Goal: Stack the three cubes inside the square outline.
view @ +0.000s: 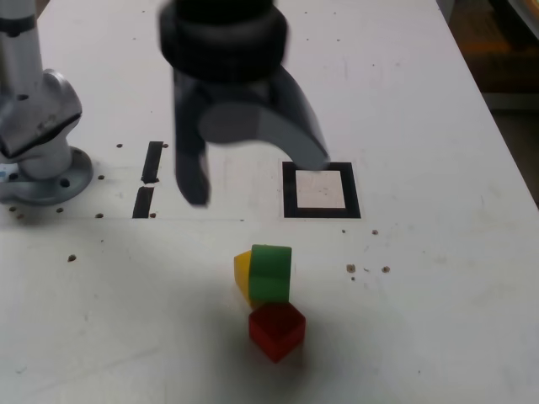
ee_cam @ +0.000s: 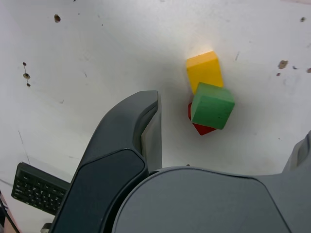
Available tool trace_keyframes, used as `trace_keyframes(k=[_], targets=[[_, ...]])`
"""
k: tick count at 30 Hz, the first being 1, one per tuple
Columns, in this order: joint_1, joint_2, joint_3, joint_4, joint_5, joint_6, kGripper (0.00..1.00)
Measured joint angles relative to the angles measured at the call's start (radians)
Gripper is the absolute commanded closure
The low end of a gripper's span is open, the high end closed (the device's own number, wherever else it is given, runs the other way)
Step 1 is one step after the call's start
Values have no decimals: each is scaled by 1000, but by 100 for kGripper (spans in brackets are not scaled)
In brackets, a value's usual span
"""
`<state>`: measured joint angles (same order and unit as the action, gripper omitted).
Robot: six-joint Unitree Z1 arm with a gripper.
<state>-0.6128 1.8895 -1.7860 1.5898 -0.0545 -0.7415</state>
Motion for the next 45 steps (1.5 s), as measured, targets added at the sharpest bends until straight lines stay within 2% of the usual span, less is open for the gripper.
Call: trace_keyframes(k=[3,8,16,23,29,35,38,41,45], targets=[[0,44,-5,-11,-23,2,1],[0,115,23,-92,-52,27,2],[11,119,118,-143,-73,34,15],[11,128,140,-185,-73,35,17],[11,130,162,-225,-72,41,27],[11,134,210,-302,-76,47,32],[11,133,225,-319,-76,48,39],[11,130,236,-323,-74,48,51],[11,114,248,-332,-48,32,66]])
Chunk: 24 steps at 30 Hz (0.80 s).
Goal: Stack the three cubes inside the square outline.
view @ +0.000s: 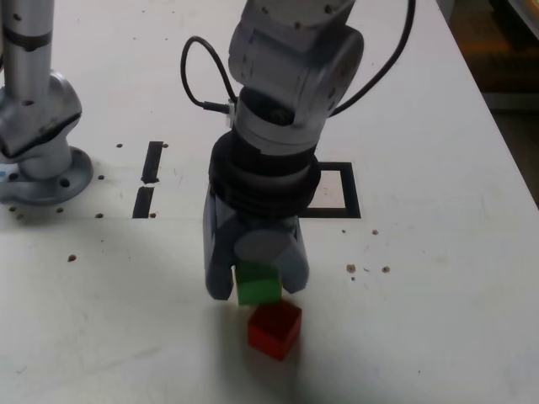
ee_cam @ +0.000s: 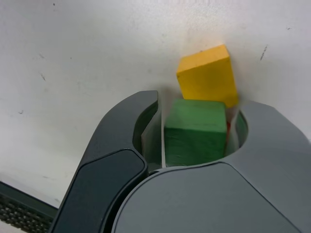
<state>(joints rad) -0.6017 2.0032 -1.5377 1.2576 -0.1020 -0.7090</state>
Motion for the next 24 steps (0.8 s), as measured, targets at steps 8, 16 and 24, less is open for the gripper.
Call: trace_keyframes(k=[8,16,24], targets=[[0,-64,13,32,32,-31,71],[2,-208,159,49,43,-68,71],[55,-276,442,-170,55,-40,72]])
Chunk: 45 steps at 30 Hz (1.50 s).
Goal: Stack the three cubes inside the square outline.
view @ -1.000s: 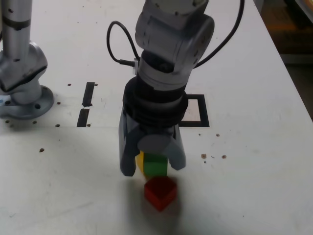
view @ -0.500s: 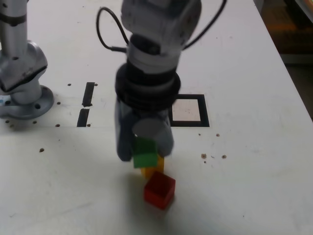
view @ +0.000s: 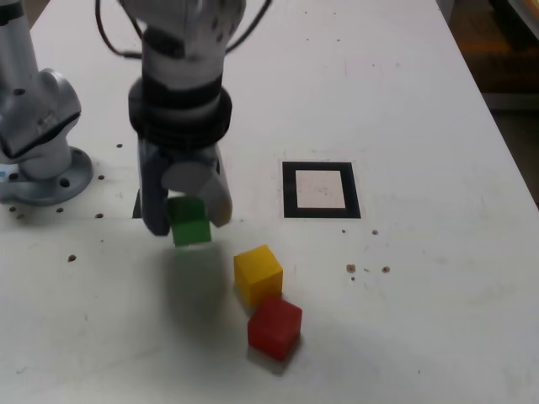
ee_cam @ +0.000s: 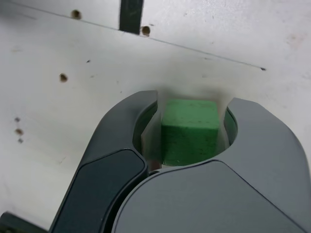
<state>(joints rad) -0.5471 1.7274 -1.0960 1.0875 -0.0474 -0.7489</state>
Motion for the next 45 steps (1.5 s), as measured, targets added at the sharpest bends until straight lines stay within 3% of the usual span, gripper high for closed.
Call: trace_keyframes(k=[7,10,18,21,26,31,39,45], targets=[[31,34,70,-88,-7,36,72],[31,38,72,-100,-7,37,64],[31,45,88,-120,-19,43,10],[31,43,90,-106,-40,45,3],[31,6,49,-10,-54,26,0],[-1,9,-112,160,-52,-54,0],[-162,180,-375,429,-47,-182,0],[-210,302,-580,425,-10,-189,0]])
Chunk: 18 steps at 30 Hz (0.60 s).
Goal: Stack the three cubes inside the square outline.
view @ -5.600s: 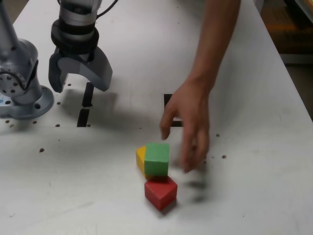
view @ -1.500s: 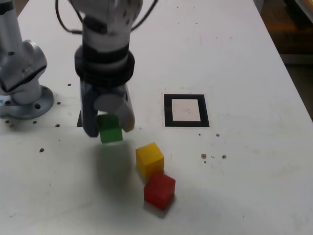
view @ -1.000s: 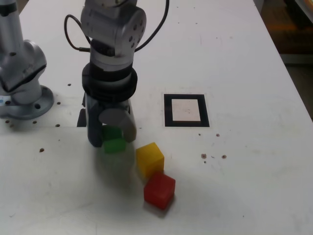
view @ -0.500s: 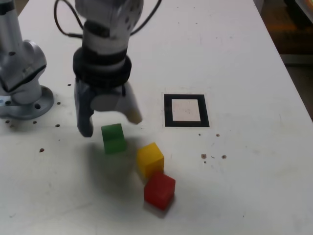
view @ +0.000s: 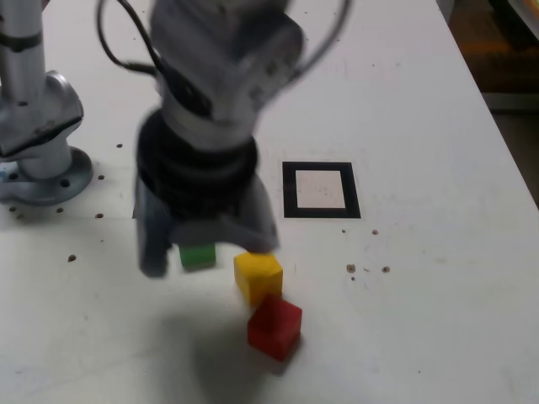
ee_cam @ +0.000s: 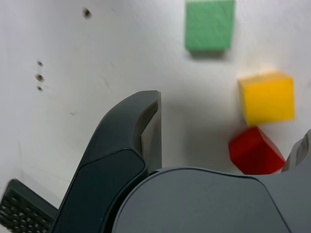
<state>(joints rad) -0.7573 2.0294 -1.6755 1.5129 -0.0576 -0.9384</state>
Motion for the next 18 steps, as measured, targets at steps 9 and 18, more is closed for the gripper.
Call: trace_keyframes(k=[9,18], targets=[[-9,76,-268,-19,4,79,1],[1,79,-148,-48,-15,141,2]])
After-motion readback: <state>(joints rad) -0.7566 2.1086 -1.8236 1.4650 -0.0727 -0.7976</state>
